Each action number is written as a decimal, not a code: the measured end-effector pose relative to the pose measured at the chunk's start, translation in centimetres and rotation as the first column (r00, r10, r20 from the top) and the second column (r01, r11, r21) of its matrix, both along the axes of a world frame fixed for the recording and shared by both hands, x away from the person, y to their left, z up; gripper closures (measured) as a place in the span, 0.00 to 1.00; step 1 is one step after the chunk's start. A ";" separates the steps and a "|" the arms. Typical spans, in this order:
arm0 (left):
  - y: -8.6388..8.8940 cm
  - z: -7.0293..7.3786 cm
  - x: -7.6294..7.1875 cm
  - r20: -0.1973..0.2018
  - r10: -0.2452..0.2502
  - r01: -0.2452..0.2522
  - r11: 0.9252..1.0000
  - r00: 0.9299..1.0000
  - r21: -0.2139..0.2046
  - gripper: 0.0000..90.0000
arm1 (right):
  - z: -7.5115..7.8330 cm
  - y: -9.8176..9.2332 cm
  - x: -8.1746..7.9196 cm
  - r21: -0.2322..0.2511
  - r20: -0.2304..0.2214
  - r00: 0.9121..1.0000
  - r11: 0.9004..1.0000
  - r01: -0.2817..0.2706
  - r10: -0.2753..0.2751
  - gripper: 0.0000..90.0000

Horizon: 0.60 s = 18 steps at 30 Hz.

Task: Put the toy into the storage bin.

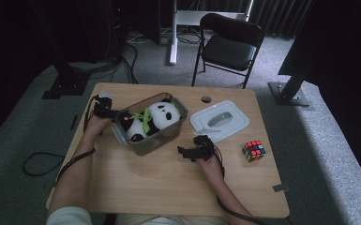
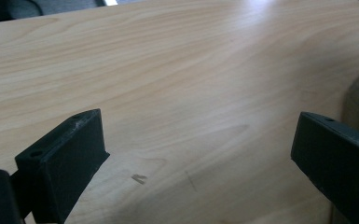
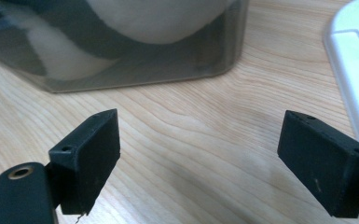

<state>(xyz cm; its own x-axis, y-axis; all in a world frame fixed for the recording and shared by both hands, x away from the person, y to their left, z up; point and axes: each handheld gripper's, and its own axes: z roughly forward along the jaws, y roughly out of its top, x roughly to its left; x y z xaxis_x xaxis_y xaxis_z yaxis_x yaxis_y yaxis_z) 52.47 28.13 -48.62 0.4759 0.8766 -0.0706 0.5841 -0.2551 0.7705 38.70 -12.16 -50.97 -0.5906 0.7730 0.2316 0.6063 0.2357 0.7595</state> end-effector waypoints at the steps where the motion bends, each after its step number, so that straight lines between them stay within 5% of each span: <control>1: 0.0 0.0 0.0 0.000 0.000 0.000 1.000 1.000 0.000 0.04 | 0.0 0.0 0.0 0.000 0.000 1.000 1.000 0.000 0.000 0.15; 18: -1.8 -0.3 -3.7 0.029 -0.087 0.087 0.996 0.996 0.001 0.03 | 0.3 -0.8 0.0 -0.001 0.029 0.999 1.000 0.030 -0.030 0.15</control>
